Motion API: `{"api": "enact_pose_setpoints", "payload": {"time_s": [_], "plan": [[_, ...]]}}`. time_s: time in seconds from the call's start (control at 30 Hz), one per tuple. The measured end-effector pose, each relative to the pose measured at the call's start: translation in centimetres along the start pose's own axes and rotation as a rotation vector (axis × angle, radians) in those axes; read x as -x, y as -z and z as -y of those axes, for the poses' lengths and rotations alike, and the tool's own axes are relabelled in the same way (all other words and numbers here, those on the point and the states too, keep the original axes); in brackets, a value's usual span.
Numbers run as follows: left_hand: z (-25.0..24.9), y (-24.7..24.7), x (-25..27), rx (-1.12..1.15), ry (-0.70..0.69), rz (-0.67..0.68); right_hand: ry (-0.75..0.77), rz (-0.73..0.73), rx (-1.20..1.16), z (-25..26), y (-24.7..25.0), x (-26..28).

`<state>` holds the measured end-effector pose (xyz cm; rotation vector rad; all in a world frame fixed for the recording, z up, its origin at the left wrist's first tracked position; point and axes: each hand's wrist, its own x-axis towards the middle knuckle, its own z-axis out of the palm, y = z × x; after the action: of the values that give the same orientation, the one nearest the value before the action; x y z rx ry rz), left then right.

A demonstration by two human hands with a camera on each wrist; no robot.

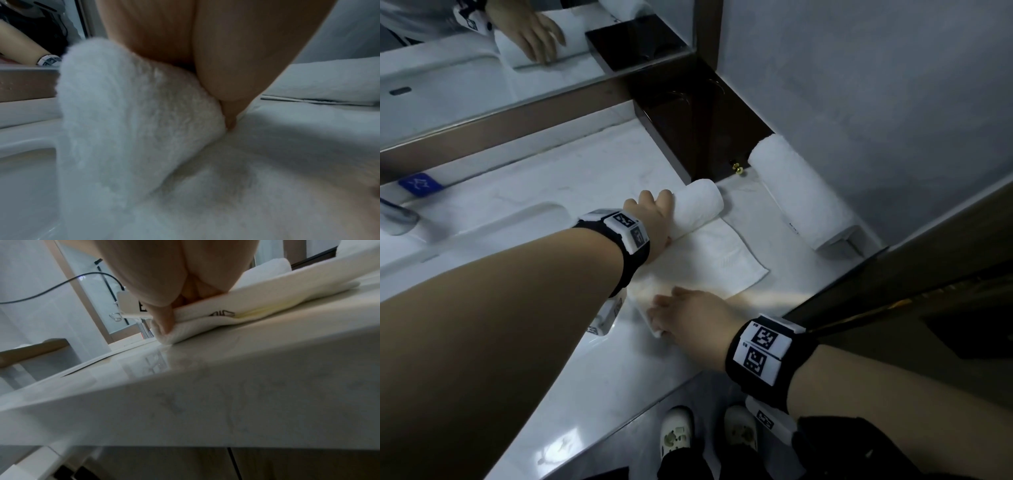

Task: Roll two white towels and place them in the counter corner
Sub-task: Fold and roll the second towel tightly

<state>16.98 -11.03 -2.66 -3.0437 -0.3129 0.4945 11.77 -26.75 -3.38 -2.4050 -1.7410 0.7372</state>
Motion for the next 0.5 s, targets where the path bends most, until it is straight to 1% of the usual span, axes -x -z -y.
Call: {"api": "enact_pose_setpoints", "payload": {"time_s": [0.07, 0.13, 0.2, 0.27, 0.3, 0.37, 0.4, 0.5], "plan": [[0.1, -0.6, -0.2, -0.022, -0.005, -0.049, 0.002, -0.028, 0.016, 0.1, -0.5, -0.1], [-0.1, -1.0, 0.0, -0.038, 0.005, -0.067, -0.008, -0.041, -0.003, 0.2, -1.2, 0.0], [-0.5, -1.2, 0.3, -0.07, 0.036, -0.087, -0.018, -0.062, -0.079, 0.2, -1.7, 0.3], [-1.0, -1.2, 0.7, -0.094, 0.05, -0.097, -0.069, -0.084, -0.226, 0.0, -1.5, 0.7], [-1.2, -1.3, 1.0, -0.108, 0.049, -0.095, -0.072, -0.136, -0.267, -0.2, -1.4, 0.7], [-1.4, -1.3, 1.5, -0.147, 0.033, -0.088, -0.042, -0.283, -0.173, -1.4, -1.4, 0.4], [-1.5, -1.1, 1.8, -0.164, 0.02, -0.083, -0.083, -0.315, -0.129, -2.1, -1.5, 0.4], [-1.7, -0.4, 2.3, -0.178, -0.008, -0.053, -0.327, -0.249, -0.064, -4.5, -2.4, 0.9]]}}
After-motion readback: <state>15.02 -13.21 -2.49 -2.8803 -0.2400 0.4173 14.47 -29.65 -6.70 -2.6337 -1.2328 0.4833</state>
